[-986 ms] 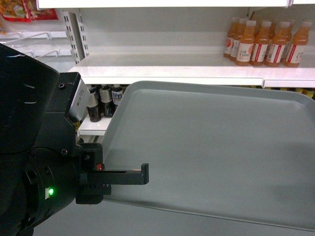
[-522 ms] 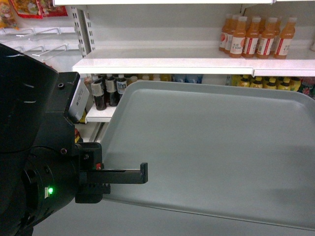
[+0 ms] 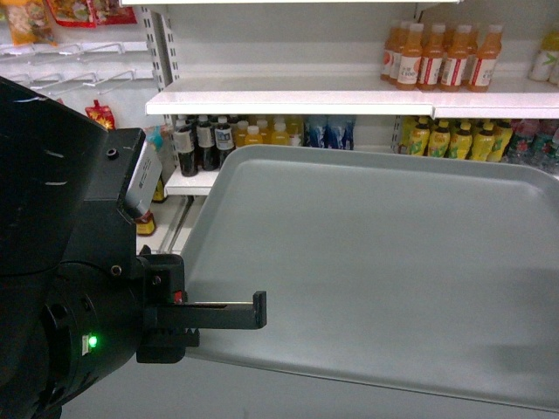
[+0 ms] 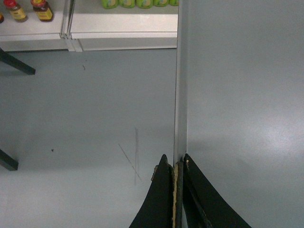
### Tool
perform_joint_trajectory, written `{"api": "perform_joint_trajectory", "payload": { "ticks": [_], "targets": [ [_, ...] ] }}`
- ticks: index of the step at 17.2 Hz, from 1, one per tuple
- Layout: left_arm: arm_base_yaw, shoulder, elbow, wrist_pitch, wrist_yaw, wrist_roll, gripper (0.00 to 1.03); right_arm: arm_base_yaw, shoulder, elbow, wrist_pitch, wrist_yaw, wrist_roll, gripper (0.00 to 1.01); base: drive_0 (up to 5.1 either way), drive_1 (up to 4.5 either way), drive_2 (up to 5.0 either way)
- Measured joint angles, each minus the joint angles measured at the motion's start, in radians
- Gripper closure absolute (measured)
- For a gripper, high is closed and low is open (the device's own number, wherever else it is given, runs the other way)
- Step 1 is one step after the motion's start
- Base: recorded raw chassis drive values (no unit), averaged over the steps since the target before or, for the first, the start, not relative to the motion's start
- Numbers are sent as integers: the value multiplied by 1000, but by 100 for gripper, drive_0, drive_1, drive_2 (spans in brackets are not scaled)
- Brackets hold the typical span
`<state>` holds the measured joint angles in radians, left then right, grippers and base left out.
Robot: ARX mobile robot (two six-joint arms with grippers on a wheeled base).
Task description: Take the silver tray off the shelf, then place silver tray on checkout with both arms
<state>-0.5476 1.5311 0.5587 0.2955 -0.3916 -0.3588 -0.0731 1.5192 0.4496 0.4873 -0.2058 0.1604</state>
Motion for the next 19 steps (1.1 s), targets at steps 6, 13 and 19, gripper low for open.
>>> {"api": "perform_joint_trajectory", "payload": {
  "ticks": [6, 13, 19],
  "targets": [
    [0, 0, 0, -2, -1, 0, 100, 0, 0, 0, 2, 0, 0, 98, 8, -426, 441],
    [0, 0, 0, 1, -1, 0, 100, 0, 0, 0, 5, 0, 0, 98, 7, -426, 441],
    [0, 0, 0, -2, -1, 0, 100, 1, 0, 0, 3, 0, 0, 98, 6, -426, 438]
  ]
}}
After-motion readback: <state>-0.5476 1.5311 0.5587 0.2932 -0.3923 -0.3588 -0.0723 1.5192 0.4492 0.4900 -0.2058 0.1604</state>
